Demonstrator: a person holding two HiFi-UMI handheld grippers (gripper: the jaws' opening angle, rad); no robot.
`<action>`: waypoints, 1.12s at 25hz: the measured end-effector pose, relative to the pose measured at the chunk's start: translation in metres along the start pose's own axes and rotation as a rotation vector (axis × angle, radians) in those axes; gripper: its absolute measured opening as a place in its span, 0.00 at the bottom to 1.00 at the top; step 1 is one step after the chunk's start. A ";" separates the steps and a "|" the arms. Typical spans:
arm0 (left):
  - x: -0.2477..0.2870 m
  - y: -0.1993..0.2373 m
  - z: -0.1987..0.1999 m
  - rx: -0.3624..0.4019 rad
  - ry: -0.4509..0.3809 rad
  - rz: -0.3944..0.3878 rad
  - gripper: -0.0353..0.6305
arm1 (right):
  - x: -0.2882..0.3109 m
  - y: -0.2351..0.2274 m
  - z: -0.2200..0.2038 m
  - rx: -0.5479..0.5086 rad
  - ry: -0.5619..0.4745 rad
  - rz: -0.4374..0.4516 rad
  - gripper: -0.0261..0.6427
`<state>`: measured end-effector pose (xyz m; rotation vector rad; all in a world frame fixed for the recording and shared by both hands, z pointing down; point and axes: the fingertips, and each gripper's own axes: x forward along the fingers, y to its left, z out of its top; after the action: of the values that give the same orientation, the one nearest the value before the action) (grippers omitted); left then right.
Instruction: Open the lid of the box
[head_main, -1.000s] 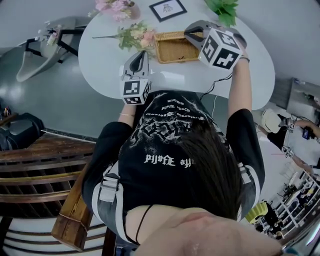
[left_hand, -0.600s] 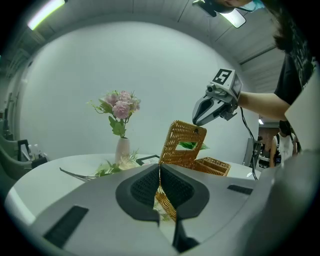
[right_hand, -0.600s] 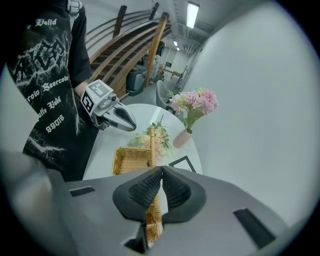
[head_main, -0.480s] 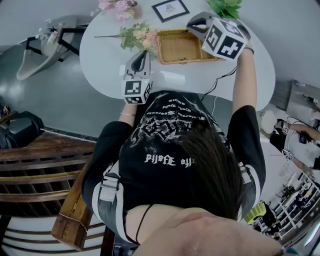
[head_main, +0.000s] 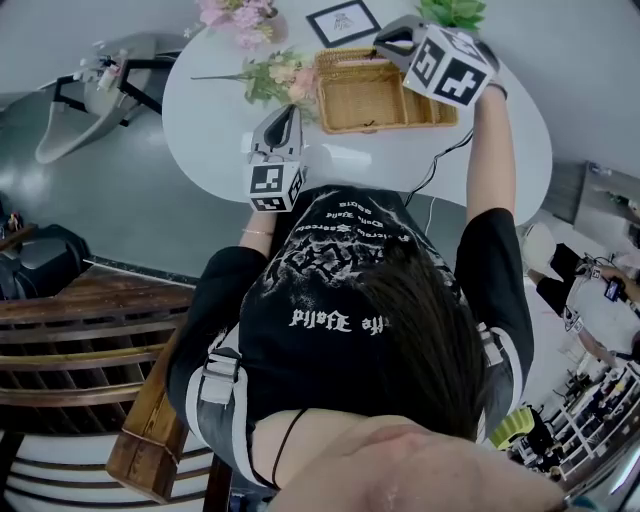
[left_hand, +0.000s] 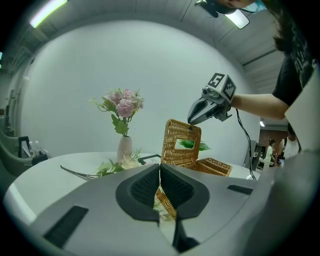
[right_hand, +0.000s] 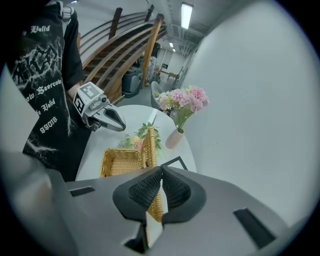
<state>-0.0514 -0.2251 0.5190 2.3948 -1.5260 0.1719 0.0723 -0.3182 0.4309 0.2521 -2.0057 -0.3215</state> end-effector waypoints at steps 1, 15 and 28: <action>0.000 0.000 0.000 -0.015 0.000 -0.001 0.09 | 0.001 -0.002 0.000 0.000 0.001 -0.001 0.09; 0.010 0.000 0.009 -0.024 -0.009 -0.008 0.09 | 0.021 -0.034 -0.004 0.000 0.027 0.020 0.09; 0.018 -0.011 0.013 -0.003 0.002 -0.046 0.09 | 0.043 -0.055 -0.009 0.013 0.034 0.040 0.09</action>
<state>-0.0343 -0.2402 0.5092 2.4241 -1.4685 0.1616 0.0637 -0.3843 0.4529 0.2234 -1.9775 -0.2776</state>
